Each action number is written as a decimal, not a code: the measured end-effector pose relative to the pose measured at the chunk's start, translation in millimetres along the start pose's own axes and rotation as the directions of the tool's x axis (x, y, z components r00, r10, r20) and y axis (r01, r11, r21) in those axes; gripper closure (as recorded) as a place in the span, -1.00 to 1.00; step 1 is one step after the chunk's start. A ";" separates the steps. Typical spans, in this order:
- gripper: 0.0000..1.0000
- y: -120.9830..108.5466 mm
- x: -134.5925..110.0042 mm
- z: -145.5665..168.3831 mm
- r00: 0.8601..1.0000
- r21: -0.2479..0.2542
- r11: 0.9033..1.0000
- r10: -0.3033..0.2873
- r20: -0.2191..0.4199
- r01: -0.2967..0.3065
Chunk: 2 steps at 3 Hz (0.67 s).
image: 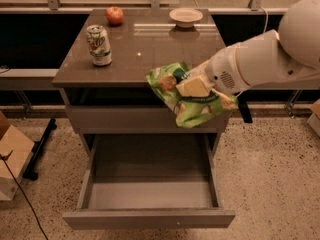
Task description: Place green rice chip bag into middle drawer
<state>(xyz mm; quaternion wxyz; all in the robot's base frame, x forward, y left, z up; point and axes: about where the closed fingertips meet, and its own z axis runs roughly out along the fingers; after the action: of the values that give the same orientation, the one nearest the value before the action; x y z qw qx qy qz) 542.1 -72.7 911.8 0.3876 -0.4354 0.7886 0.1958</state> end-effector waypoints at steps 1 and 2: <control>1.00 38.1 41.4 11.1 0.996 -0.080 0.995 0.059 -0.064 -0.064; 1.00 52.6 76.7 45.1 0.985 -0.117 0.985 0.113 -0.127 -0.128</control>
Offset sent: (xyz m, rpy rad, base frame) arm -0.0472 0.0326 -0.1578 -0.0204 0.3243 -0.0047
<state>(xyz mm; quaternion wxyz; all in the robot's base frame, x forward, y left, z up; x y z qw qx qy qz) 493.3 -55.9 822.2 0.2987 -0.4213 0.8216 0.2414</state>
